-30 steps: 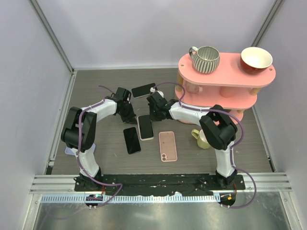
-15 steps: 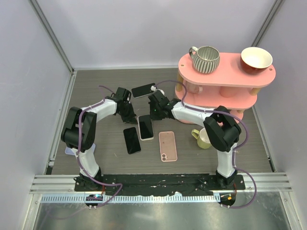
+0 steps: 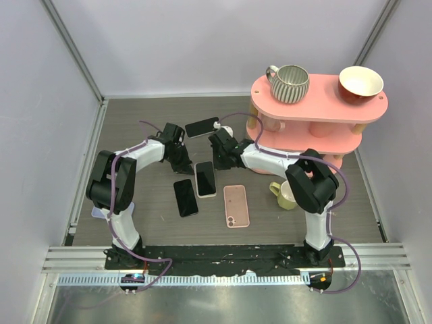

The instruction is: Put the phone into the phone case

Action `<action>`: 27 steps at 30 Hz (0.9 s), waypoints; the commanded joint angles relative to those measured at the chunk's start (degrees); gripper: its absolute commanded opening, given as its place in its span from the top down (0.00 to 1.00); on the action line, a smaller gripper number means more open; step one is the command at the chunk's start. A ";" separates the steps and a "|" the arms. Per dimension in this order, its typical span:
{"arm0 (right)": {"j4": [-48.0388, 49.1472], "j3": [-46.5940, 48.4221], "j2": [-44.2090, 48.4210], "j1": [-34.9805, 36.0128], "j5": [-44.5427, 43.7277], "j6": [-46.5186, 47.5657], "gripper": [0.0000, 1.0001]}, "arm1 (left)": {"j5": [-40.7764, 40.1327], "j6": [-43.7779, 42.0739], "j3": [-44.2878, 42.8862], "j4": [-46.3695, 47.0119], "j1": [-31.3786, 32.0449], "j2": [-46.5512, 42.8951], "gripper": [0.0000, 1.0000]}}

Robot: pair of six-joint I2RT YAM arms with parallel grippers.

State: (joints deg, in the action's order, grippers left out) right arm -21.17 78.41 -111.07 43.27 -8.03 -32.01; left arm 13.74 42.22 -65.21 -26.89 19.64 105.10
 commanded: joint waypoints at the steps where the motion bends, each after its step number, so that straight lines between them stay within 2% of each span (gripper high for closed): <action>1: 1.57 1.04 -2.04 -0.11 -0.84 -0.42 0.94 | 2.17 1.20 0.17 2.46 0.31 -0.07 1.00; 15: -1.15 6.40 -6.79 2.61 -3.04 -1.74 0.95 | 4.63 3.66 2.54 5.45 0.49 -0.51 1.00; 24: -2.74 5.88 -7.76 3.76 -7.52 -4.38 0.94 | 5.51 5.25 2.99 5.72 0.49 -2.70 0.99; 27: -2.83 4.65 -5.92 3.14 -7.44 -4.11 0.93 | 2.62 3.93 1.14 2.65 0.31 -3.93 0.82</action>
State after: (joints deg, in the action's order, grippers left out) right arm -24.49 83.22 -118.17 46.13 -14.31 -34.39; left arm 16.62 46.15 -62.30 -23.51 19.44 104.57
